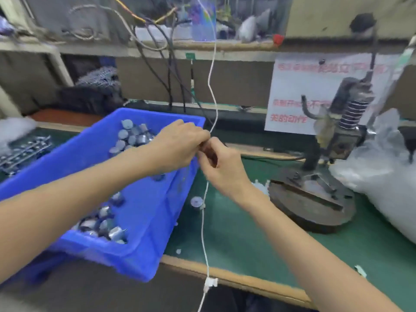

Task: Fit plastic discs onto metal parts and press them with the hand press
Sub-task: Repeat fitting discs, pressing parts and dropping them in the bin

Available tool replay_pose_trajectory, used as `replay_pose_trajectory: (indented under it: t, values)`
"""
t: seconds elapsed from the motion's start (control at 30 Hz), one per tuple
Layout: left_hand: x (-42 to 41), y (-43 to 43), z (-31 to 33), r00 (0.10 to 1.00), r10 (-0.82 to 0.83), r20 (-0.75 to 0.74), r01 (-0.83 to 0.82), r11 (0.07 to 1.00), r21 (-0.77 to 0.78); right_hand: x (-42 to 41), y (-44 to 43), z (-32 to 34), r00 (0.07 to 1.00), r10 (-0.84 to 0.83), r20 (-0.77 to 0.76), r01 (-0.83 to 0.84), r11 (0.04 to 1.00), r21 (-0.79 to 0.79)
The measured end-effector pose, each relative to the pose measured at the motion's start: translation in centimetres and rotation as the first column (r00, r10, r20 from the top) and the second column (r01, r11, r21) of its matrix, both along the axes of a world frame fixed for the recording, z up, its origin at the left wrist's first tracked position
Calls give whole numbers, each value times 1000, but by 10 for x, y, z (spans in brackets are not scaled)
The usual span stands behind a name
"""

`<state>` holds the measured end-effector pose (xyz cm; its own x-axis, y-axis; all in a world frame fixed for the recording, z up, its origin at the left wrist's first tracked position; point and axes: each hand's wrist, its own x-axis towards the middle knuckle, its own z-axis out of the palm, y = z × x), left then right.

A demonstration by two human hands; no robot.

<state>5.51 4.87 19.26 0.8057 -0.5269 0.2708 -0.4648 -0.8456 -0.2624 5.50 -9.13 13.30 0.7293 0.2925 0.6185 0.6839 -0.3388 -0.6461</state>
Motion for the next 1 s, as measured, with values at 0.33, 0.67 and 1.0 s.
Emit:
replay_pose_trajectory:
  t: [0.33,0.67,1.0]
  values:
    - [10,118,-46,721,537,-438,-504,840,202,28,106,4,997,60,-57,-82,805,-588]
    - [14,135,-81,360,595,-719,-515,769,379,30,110,-1,1000,13,-2,-12,812,-584]
    - [14,60,-25,791,114,-601,-612,166,-774,29,85,4,992,46,-114,-70,972,-223]
